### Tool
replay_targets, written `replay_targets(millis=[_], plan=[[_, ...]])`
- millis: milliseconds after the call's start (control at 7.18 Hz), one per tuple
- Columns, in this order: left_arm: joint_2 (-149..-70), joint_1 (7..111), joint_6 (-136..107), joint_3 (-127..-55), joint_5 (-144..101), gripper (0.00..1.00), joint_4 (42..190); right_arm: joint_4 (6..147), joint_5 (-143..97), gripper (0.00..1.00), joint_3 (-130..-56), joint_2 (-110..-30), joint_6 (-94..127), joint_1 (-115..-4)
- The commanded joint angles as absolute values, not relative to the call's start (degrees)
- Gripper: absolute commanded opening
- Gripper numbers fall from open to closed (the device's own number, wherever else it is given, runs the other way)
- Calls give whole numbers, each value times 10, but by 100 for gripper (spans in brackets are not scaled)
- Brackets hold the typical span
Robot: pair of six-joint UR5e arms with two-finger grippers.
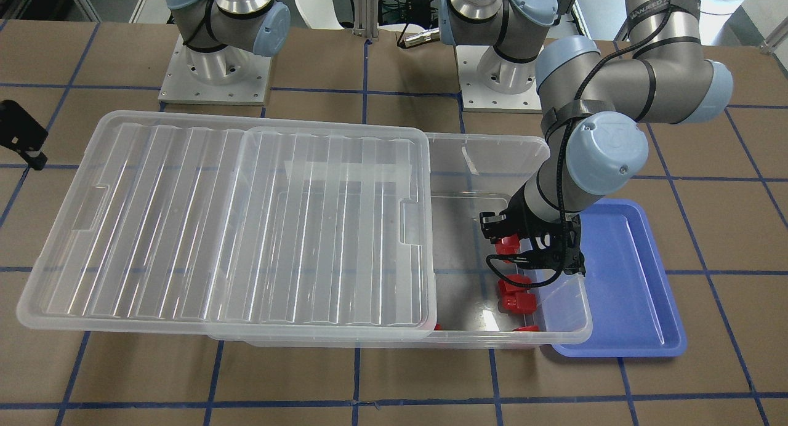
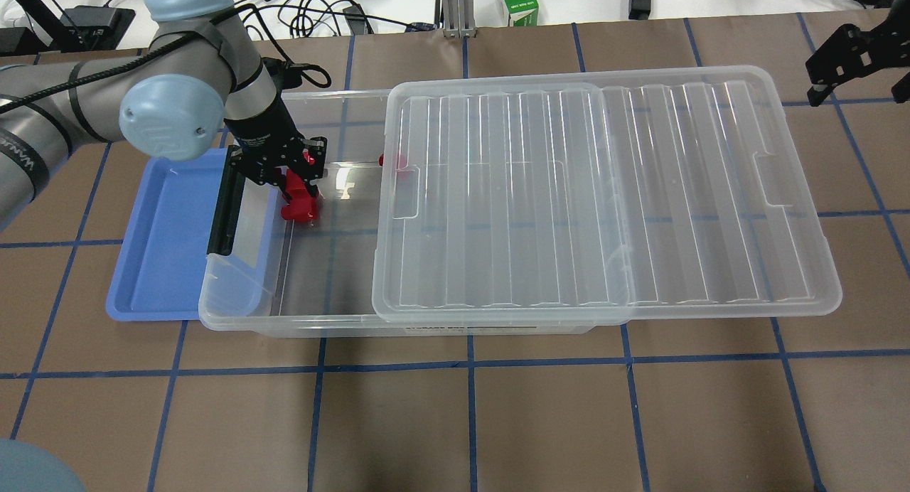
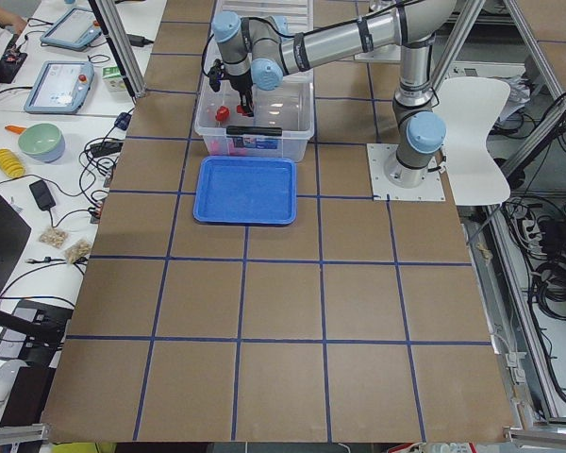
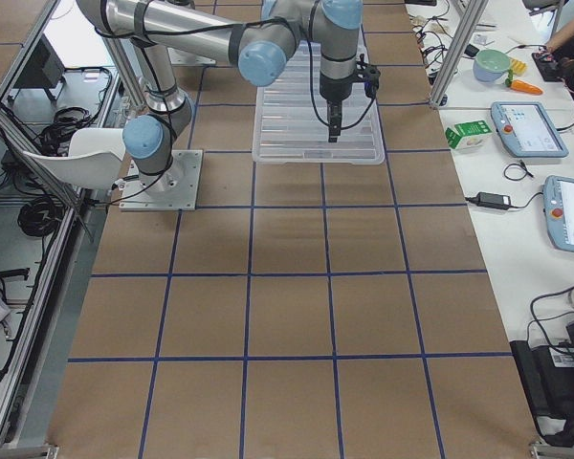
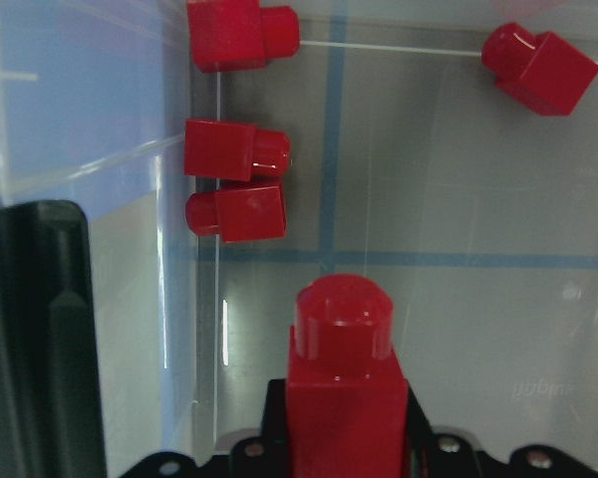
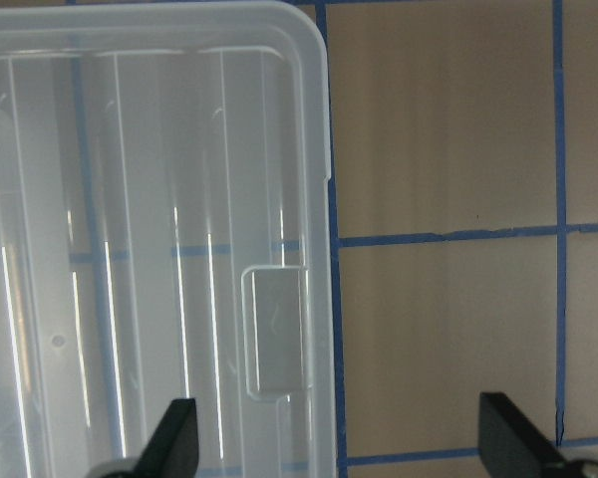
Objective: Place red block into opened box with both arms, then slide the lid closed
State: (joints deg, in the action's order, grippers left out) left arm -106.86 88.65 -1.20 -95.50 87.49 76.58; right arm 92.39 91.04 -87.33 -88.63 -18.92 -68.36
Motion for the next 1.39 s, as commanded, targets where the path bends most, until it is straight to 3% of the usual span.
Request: replay_targets(millis=[0,836,1254], plan=[[-1073,889,-12,-979,875,0,755,888,910,100,-871,-913,-170,-699],[-1137,891,-8,-1003,870,0,684,903,911,100,-868,-879,68,-898],[-1165,891,-6,-1004,874,0,669,913,913,100,-869,-876,66,-905]])
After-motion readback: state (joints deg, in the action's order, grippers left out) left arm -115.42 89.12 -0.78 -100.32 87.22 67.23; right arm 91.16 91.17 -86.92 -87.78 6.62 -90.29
